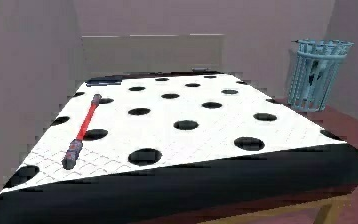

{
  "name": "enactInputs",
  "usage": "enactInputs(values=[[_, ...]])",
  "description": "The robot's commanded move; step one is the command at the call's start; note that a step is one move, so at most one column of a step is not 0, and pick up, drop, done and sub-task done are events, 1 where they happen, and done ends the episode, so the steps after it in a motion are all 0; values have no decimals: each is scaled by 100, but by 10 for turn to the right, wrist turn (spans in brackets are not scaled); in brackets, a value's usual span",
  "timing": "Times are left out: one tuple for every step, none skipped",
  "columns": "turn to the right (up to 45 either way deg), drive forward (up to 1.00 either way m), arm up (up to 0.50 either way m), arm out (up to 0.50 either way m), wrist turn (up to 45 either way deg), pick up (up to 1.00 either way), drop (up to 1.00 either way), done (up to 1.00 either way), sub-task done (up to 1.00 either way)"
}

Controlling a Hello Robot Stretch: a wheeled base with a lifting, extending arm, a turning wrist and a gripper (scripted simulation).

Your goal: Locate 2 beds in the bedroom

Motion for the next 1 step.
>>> enactInputs(values=[[0,0,0,0,0,0,0,0,100]])
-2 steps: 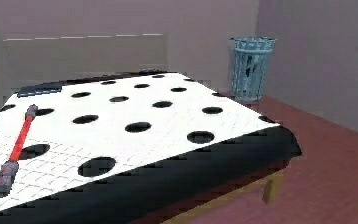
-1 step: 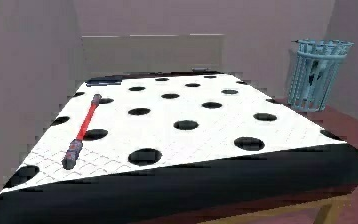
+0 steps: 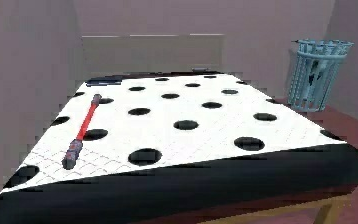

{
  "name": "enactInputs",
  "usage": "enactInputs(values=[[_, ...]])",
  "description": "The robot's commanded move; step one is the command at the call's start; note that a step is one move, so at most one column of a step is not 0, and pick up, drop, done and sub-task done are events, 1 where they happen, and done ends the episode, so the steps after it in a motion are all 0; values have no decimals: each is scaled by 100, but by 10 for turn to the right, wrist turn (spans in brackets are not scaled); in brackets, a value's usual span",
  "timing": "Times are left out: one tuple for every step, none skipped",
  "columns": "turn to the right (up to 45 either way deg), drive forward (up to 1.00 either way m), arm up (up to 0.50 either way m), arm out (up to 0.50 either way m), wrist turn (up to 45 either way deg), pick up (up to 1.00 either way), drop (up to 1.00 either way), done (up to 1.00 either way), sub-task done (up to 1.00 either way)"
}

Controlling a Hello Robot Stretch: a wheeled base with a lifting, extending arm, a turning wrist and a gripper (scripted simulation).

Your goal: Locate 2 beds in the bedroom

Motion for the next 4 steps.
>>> enactInputs(values=[[450,0,0,0,0,0,0,0,0],[450,0,0,0,0,0,0,0,0],[270,0,0,0,0,0,0,0,0],[0,100,0,0,0,0,0,0,0]])
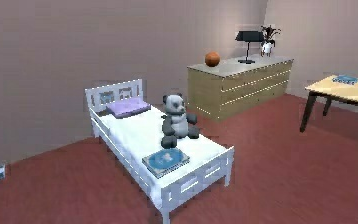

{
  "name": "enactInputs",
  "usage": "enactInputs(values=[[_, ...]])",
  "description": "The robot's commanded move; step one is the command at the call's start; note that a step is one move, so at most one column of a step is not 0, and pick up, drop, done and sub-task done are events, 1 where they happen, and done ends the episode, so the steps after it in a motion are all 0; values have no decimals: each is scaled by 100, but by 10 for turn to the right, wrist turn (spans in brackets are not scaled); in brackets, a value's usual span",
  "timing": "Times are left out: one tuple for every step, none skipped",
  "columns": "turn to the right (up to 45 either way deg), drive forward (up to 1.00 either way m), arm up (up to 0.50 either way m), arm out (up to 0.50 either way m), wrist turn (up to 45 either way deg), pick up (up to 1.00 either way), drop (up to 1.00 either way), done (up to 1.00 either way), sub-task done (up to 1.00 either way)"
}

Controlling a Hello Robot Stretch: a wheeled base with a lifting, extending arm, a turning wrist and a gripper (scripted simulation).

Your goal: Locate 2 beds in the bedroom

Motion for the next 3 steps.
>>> enactInputs(values=[[90,0,0,0,0,0,0,0,0],[30,0,0,0,0,0,0,0,0],[0,15,0,0,0,0,0,0,0]])
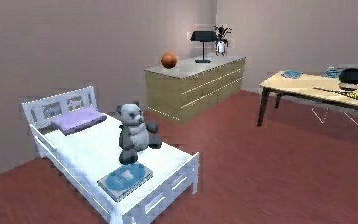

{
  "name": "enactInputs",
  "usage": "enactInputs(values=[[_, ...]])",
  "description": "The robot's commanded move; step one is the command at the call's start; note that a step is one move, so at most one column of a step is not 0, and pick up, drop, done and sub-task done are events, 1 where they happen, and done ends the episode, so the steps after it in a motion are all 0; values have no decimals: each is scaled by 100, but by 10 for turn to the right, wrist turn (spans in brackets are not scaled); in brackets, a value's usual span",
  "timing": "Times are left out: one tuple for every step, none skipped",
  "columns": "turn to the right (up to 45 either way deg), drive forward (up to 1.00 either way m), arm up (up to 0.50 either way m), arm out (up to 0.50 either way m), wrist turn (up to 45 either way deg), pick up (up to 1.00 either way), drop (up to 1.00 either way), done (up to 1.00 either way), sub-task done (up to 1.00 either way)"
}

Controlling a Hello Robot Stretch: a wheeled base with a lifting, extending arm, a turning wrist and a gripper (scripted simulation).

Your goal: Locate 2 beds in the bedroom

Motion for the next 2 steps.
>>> enactInputs(values=[[-210,0,0,0,0,0,0,0,0],[0,0,0,0,0,0,0,100,0]])
